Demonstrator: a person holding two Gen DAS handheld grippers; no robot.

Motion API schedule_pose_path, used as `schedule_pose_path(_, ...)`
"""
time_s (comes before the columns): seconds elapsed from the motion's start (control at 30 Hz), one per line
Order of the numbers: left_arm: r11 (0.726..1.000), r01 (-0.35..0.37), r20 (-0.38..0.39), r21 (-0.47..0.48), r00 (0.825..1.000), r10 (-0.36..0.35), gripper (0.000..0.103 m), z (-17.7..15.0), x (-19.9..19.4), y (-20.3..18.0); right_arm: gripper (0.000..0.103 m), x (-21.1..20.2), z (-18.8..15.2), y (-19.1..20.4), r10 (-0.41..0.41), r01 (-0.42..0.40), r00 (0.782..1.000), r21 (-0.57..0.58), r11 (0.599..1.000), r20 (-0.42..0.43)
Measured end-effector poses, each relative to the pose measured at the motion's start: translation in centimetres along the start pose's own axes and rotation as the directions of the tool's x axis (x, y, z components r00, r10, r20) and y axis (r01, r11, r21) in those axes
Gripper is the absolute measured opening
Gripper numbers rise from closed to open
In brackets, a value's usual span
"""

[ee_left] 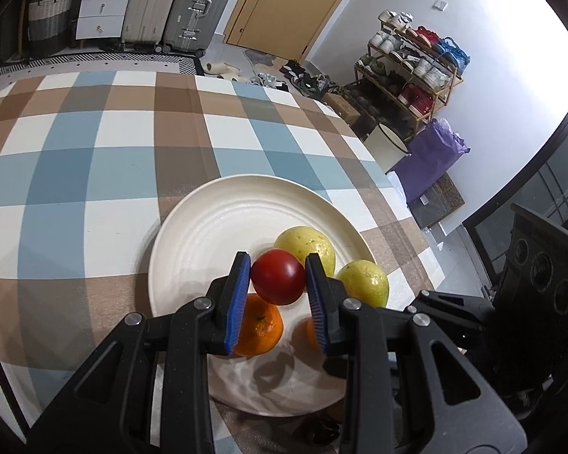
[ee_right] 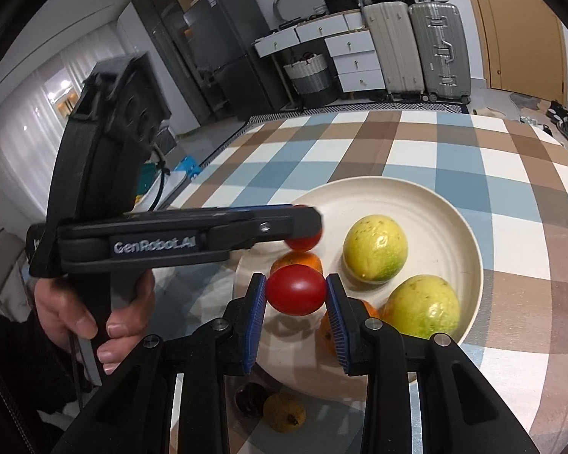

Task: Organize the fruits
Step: 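Lower both tomatoes onto the plate and open both tools, then withdraw both tools back over the plums and brown fruits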

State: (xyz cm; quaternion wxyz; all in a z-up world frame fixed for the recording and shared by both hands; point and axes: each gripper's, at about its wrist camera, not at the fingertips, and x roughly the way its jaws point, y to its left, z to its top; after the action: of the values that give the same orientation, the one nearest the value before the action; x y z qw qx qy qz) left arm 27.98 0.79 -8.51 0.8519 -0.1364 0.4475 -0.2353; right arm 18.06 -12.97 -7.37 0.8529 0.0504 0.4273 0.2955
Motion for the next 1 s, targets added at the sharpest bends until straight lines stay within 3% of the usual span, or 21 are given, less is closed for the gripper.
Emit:
schedule_pose_path(0.27, 1.0, 0.011, -0.006, 0.014, 1.0, -0.011, 0.027, 0.2, 0.8, -0.5, 0.033, 0.4, -0.2, 0.0, -0.021, 0.021, 1.0, -0.003, 1.0, 0.0)
schedule_pose_path(0.37, 1.0, 0.009, 0.003, 0.019, 1.0, -0.009, 0.027, 0.3, 0.3, -0.9, 0.039, -0.1, -0.2, 0.0, -0.023, 0.023, 1.0, 0.004, 1.0, 0.012)
schedule_pose_path(1.0, 0.999, -0.042, 0.081, 0.033, 0.996, 0.039, 0.027, -1.5, -6.1, -3.3, 0.05, -5.1, -0.8, 1.7, -0.054, 0.054, 0.993, 0.004, 0.999, 0.106)
